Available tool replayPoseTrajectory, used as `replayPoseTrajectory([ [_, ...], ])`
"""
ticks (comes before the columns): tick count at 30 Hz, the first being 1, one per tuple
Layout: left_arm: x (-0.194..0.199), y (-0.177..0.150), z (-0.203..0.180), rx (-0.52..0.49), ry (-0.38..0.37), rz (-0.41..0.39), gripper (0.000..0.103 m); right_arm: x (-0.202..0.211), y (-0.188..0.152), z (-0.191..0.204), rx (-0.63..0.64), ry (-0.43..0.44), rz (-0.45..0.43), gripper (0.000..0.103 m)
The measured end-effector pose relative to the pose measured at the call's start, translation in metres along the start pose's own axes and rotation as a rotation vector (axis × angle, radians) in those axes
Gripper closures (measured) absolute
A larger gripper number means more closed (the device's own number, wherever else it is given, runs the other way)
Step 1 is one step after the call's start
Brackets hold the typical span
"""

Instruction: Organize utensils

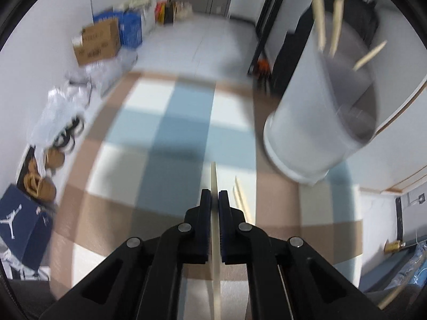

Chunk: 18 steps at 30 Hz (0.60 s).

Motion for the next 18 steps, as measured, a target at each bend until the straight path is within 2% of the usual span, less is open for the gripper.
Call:
replayPoseTrajectory([
  [5, 0.042, 0.035, -0.005, 0.062, -0.087, -0.182, 0.102, -0.001, 0.007, 0.006, 0.018, 0.006, -0.02, 0.098],
  [9, 0.077, 0.065, -0.016, 0.073, -0.141, -0.318, 0.102, 0.001, 0.024, 0.013, 0.042, 0.021, -0.067, 0.098],
  [13, 0.084, 0.089, -0.02, 0.033, -0.202, -0.393, 0.102, -0.004, 0.044, 0.013, 0.036, 0.033, -0.104, 0.098],
  [18, 0.087, 0.094, -0.024, -0.01, -0.253, -0.409, 0.102, -0.01, 0.06, 0.01, 0.047, 0.024, -0.138, 0.098],
])
Point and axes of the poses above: each gripper's, at about its wrist camera, not at the fingertips, and x roughly against the way its jaws point, z to its left, y to its top, the point moved 5 cm from there along -x, roughly the way its jaws point, and after that the axes turned 10 degrees about -z, right-handed, at the moved point
